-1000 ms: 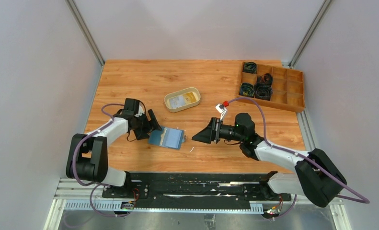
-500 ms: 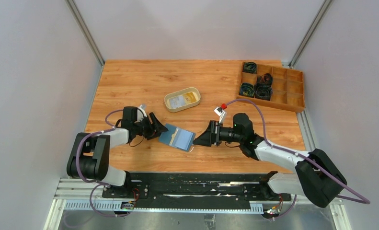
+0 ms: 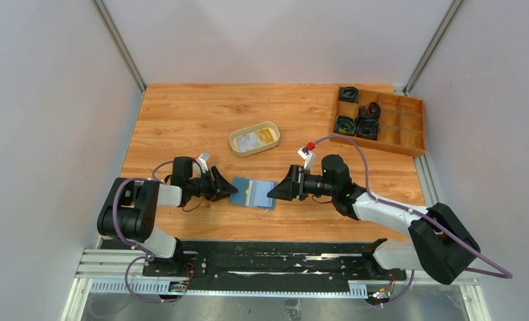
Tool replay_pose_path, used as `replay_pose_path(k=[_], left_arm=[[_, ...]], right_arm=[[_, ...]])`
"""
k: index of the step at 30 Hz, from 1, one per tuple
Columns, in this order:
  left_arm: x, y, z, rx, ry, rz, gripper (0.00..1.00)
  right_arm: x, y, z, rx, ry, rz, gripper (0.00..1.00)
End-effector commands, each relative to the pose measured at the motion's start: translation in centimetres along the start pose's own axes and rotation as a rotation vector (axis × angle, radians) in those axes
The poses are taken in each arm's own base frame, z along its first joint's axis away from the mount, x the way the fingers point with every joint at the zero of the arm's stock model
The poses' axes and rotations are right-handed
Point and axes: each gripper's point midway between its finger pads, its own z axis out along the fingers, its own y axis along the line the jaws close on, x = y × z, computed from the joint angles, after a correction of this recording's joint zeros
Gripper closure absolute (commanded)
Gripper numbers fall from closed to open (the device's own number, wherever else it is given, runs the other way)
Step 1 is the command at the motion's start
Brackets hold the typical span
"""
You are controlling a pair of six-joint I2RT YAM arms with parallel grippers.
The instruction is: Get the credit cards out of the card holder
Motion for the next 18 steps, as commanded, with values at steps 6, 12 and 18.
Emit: replay_pose_path(k=[6,12,18], left_arm=[[3.1,2.5,-0.4,-0.075,0.073,-0.052,1.0],[0.6,-1.8,-1.2,0.036,0.011,-0.014,1.0],[-4.5,-10.4,-4.3,0.172,-0.12,0.083,1.0]], right_arm=[[-1.3,0.3,0.8,0.031,-0.006,-0.033,0.14],[-3.0,2.5,1.6,0.055,-0.006,-0.124,0.14],[-5.9,6.0,3.7,-0.09,-0.068,-0.086,0.14]])
